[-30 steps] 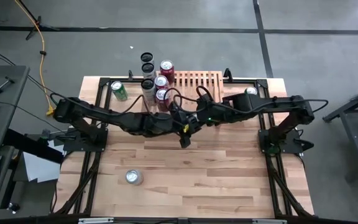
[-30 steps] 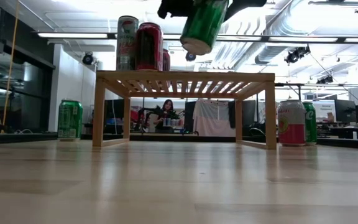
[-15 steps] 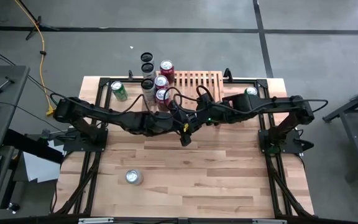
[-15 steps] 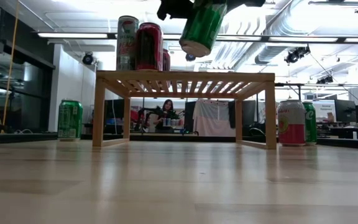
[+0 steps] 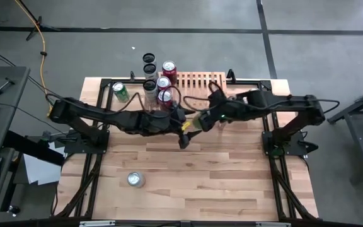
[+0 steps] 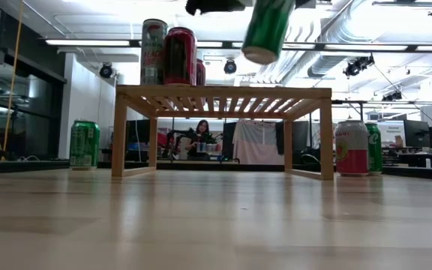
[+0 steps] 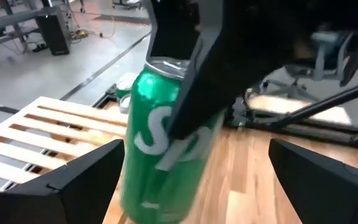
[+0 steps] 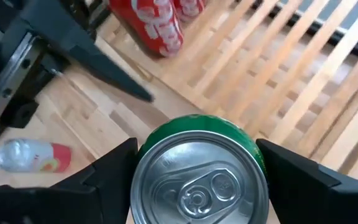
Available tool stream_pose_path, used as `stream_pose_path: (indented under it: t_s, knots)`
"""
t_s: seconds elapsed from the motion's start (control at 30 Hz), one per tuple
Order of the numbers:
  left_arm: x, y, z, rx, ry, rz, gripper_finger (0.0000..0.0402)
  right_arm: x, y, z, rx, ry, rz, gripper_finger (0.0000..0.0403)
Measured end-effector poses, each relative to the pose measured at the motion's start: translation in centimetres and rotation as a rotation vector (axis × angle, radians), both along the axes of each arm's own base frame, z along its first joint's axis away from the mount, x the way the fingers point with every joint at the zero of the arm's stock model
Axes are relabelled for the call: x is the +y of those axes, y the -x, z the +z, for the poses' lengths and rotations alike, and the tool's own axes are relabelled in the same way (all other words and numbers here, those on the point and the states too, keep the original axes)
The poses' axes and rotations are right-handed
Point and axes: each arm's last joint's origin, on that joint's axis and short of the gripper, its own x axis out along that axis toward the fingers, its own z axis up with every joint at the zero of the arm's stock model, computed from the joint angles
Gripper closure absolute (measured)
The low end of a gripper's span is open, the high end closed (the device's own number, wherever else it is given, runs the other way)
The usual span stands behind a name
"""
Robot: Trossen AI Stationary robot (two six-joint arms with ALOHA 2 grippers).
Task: Place canned beverage on shelf
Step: Put the bottom left green soda can on the shelf
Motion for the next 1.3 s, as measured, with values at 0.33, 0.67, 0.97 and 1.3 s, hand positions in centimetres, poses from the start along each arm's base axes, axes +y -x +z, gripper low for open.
stream_pose_path:
  t_s: [0.33,0.67,0.97,1.3]
  knots:
    - [-0.5,8.1,7.7,-0.123,0.087,-0.038,0.0010,-2.4,2.1,2.1,-0.058,0.016,0.023,0.0124]
    - [0.3,16.3,13.1,-0.380,0.126,0.064,0.0010,-5.2,-2.9,3.3,-0.015,0.107,0.107,0.0124]
    - [0.0,16.1,12.9,-0.369,0.124,0.070,0.0009,-6.8,-7.7,2.2,0.097,0.144,0.170,0.0124]
    - [-0.2,15.6,13.2,-0.425,0.166,0.057,0.0009,-7.6,-9.8,-0.5,0.184,0.102,0.184,0.0124]
